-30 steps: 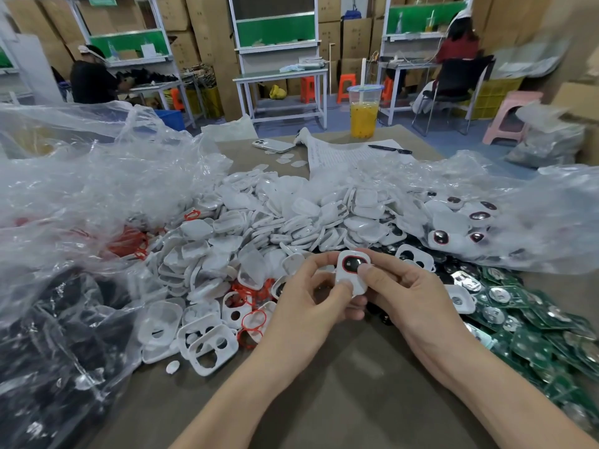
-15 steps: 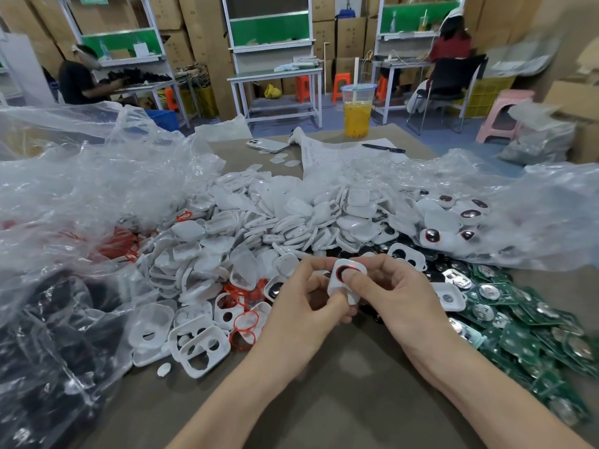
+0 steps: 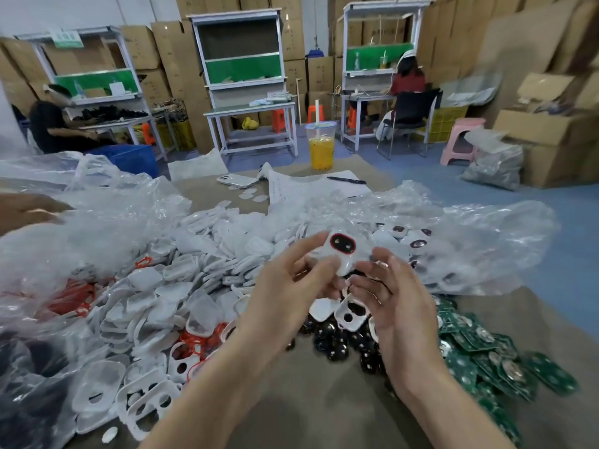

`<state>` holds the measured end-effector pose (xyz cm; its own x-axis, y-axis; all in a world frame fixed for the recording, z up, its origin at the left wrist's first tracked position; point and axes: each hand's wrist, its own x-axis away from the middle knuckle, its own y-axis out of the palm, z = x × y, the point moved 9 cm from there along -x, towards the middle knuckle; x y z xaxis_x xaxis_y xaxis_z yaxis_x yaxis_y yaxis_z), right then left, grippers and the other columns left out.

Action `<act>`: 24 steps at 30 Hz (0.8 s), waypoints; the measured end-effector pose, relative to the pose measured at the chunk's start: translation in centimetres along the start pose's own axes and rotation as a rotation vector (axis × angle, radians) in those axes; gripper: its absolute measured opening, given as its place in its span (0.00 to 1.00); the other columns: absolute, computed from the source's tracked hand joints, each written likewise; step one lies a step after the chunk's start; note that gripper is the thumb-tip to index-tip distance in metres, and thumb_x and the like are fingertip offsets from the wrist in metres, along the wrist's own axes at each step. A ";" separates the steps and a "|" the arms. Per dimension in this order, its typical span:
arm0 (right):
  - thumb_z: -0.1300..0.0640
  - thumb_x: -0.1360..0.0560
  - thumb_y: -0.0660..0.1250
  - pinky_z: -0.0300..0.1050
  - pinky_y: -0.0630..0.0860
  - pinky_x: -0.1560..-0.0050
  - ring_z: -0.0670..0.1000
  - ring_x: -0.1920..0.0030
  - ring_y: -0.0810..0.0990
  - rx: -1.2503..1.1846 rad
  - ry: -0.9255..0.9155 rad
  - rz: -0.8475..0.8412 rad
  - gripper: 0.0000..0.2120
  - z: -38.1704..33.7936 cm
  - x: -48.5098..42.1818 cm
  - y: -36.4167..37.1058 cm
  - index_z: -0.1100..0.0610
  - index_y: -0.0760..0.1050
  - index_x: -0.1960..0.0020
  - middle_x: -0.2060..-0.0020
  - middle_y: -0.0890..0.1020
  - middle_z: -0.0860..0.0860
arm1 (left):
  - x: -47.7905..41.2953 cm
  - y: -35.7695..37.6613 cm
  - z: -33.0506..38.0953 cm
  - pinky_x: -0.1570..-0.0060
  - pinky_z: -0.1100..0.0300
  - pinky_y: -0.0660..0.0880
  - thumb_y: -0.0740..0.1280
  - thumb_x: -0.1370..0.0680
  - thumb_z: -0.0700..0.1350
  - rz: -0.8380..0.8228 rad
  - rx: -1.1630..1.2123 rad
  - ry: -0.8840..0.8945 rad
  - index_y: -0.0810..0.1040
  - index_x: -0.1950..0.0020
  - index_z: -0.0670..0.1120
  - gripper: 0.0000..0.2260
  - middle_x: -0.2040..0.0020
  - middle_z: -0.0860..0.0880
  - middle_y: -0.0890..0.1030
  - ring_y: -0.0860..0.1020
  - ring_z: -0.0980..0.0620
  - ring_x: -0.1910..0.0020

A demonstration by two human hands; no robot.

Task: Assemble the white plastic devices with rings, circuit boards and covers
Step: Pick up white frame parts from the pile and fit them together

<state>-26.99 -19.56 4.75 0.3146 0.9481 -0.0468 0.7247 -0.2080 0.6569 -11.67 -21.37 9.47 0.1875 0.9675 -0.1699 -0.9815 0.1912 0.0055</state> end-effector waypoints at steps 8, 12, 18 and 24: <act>0.61 0.17 0.59 0.42 0.81 0.54 0.49 0.56 0.86 0.240 -0.056 0.134 0.13 -0.2 0.4 -1.4 0.45 0.72 0.39 0.56 0.86 0.48 | -7.3 8.7 -0.9 0.52 0.52 0.84 0.65 0.18 0.38 -0.105 -0.113 -0.251 0.75 0.35 0.44 0.12 0.54 0.42 0.83 0.84 0.46 0.53; 0.67 0.19 0.58 0.38 0.80 0.57 0.47 0.57 0.85 0.346 -0.046 0.007 0.22 0.1 0.9 -0.1 0.40 0.76 0.44 0.56 0.85 0.48 | -5.6 6.1 -0.2 0.68 0.66 0.78 0.61 0.18 0.38 0.005 -0.220 -0.082 0.78 0.40 0.52 0.12 0.47 0.49 0.83 0.84 0.57 0.61; 0.60 0.24 0.57 0.36 0.74 0.47 0.43 0.50 0.80 0.968 -0.281 -0.329 0.19 1.0 3.3 3.8 0.39 0.75 0.44 0.54 0.81 0.41 | 2.8 -1.8 0.2 0.50 0.72 0.69 0.66 0.20 0.47 0.223 -0.843 0.378 0.78 0.47 0.59 0.07 0.47 0.63 0.78 0.78 0.64 0.50; 0.53 0.24 0.61 0.51 0.74 0.33 0.52 0.37 0.77 1.696 -0.636 -0.438 0.21 3.7 5.2 5.9 0.51 0.75 0.32 0.39 0.80 0.49 | 5.1 -6.3 -2.8 0.41 0.46 0.73 0.74 0.27 0.56 0.231 -1.447 0.315 0.81 0.38 0.50 0.20 0.36 0.43 0.80 0.79 0.41 0.40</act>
<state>-18.77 -16.81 5.61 -0.1766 0.8562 -0.4855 0.4425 -0.3715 -0.8162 -4.65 -18.10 5.78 0.1966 0.8422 -0.5020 -0.2105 -0.4638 -0.8606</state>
